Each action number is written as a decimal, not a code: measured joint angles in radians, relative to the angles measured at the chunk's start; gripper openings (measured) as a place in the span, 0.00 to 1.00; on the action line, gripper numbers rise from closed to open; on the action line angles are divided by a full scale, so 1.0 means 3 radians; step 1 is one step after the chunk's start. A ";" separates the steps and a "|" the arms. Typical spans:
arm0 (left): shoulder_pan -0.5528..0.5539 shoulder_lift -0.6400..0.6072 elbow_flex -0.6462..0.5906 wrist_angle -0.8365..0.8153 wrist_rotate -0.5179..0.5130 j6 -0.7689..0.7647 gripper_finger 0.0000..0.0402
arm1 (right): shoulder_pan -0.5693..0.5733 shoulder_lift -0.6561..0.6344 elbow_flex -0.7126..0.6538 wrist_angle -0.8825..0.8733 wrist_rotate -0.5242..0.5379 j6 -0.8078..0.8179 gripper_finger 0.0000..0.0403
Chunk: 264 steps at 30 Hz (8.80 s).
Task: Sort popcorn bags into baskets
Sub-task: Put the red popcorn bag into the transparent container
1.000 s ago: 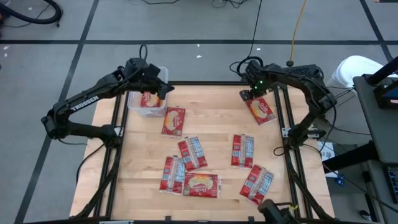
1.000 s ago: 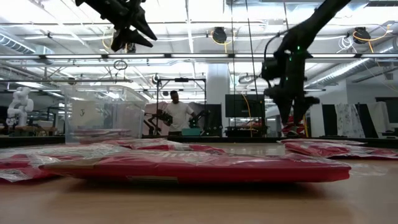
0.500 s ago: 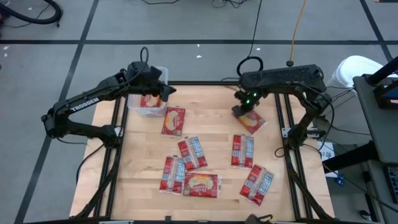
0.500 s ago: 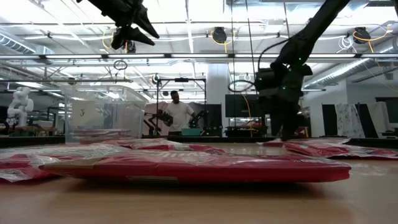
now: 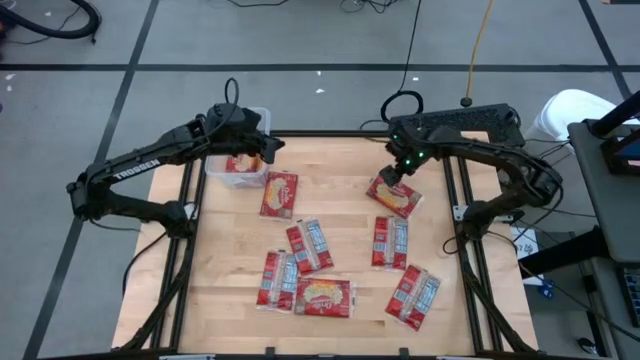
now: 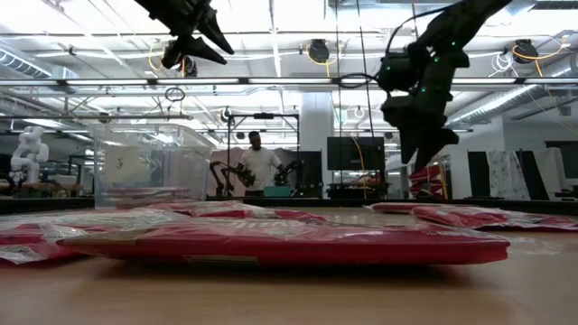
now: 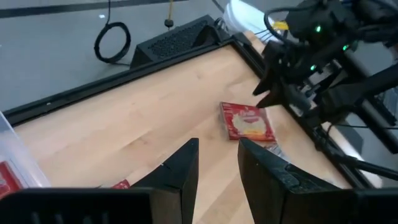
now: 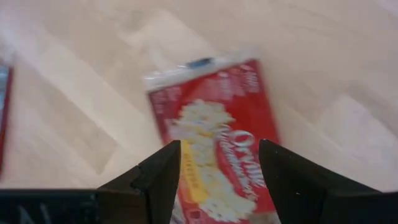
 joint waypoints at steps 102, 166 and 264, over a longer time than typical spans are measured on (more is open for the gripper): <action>-0.0479 0.2760 -0.0003 0.3197 0.0982 0.0363 0.06 | 0.0447 0.0331 0.0350 0.1249 -0.1029 -0.0828 0.01; -0.0235 0.1083 0.0000 0.3880 -0.0608 -0.0181 0.28 | 0.0039 0.0087 0.0350 0.5545 -0.0811 0.2446 0.06; 0.2184 0.0197 -0.0215 -0.1355 0.0629 0.0327 0.05 | -0.0086 0.0081 0.0351 0.3648 -0.2255 0.1486 0.32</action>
